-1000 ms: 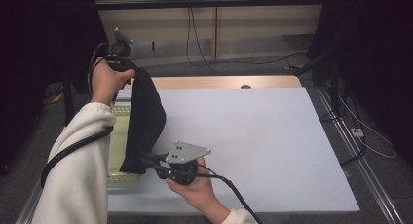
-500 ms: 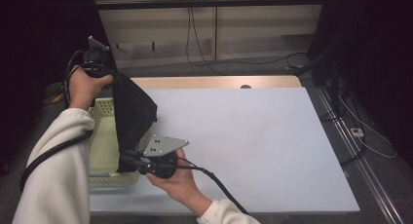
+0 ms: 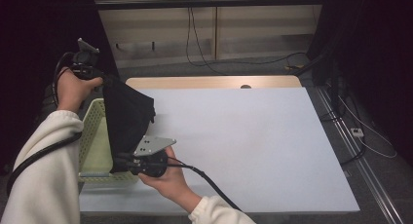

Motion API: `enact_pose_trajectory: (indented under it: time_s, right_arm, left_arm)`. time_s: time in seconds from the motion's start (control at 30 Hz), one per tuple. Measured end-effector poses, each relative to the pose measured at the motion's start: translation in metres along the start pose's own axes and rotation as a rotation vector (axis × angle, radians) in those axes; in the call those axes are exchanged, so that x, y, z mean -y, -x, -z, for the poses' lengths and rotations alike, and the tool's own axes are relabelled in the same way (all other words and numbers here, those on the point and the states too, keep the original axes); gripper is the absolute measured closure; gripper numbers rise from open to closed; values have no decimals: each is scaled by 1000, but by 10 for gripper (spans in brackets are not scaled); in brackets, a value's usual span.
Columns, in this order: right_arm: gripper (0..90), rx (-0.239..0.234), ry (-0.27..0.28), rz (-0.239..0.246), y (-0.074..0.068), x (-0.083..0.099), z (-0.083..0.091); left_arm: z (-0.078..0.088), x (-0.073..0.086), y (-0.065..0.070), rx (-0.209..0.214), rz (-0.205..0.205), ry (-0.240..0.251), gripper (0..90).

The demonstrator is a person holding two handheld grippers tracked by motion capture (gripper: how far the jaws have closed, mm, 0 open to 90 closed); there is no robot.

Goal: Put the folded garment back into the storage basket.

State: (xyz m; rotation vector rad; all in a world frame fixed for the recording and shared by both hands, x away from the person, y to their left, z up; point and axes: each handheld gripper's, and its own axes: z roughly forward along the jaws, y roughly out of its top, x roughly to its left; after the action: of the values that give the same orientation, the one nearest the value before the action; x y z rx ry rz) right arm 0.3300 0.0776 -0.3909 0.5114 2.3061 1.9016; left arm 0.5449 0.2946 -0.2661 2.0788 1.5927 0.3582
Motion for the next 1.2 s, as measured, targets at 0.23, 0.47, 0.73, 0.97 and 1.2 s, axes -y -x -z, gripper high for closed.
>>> enact_pose_trajectory:
  time_s: [0.23,0.47,0.73,0.97,1.2]
  right_arm:
    - [410,84,-100,-64,11,1,-17]
    - [292,164,-151,-40,30,-2,31]
    - [262,245,-174,-53,55,10,85]
    - [260,345,-215,-82,77,34,133]
    - [260,409,-239,-115,87,54,169]
  left_arm:
    - [-27,18,-20,-97,-59,38,246]
    - [-43,43,-29,-37,-69,17,211]
    - [-47,61,-21,14,-105,15,186]
    - [-56,74,-11,55,-137,9,181]
    - [-63,85,-5,81,-165,-1,191]
